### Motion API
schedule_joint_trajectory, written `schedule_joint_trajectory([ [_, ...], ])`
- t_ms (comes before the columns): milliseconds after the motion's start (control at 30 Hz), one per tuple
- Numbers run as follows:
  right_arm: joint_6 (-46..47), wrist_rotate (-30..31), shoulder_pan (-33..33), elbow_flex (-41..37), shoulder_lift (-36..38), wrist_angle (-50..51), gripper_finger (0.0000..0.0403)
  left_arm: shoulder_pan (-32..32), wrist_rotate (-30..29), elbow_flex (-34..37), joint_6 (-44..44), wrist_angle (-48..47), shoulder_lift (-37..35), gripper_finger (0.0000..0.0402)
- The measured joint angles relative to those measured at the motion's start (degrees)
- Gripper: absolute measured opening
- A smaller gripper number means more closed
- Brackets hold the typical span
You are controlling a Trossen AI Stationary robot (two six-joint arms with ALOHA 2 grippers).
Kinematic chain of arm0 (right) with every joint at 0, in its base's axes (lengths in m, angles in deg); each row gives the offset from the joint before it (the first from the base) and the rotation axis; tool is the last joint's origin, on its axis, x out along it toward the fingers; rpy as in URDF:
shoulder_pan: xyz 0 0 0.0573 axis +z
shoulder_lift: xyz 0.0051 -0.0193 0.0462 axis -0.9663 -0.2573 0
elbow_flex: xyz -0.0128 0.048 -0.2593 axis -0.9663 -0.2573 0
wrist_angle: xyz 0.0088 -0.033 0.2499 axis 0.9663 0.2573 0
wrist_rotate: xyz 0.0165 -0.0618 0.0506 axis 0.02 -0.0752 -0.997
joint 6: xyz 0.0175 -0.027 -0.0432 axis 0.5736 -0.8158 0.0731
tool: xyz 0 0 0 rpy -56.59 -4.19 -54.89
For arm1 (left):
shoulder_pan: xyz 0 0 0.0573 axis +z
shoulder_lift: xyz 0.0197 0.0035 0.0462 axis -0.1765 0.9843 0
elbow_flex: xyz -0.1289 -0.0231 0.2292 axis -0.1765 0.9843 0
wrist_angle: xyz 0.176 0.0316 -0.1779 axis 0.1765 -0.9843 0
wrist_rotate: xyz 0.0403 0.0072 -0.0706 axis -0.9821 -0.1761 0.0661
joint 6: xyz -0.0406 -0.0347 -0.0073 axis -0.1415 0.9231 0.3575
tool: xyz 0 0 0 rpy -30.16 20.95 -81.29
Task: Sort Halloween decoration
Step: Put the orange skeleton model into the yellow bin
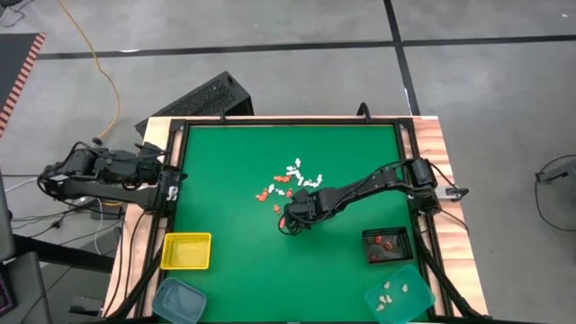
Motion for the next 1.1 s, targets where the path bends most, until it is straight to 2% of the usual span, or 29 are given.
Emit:
schedule_joint_trajectory([
  [300, -1.33, -1.38, 0.13, 3.68, 0.42, 5.31, 0.0014, -0.02, -0.89, 0.0, 0.02, -0.17, 0.0, 0.0261],
  [500, -3.77, -0.91, 0.11, 11.02, 0.44, 8.81, 0.0011, -0.01, -0.97, 0.0, 0.01, -0.15, 0.0, 0.0261],
  [633, -5.75, 0.63, 0.43, 16.42, 0.52, 7.63, 0.0004, -0.02, -0.98, 0.0, -0.81, -0.15, 0.0, 0.0261],
  [1000, -17.48, 1.57, 1.29, 19.89, 0.52, -11.8, 0.0003, -0.02, -1.0, 0.0, -1.01, -0.11, 0.0, 0.0261],
  [1100, -24.45, 1.63, 1.67, 19.89, 0.52, -17.91, 0.0003, -0.01, -0.99, 0.0, -1.2, -0.09, 0.0, 0.0261],
])
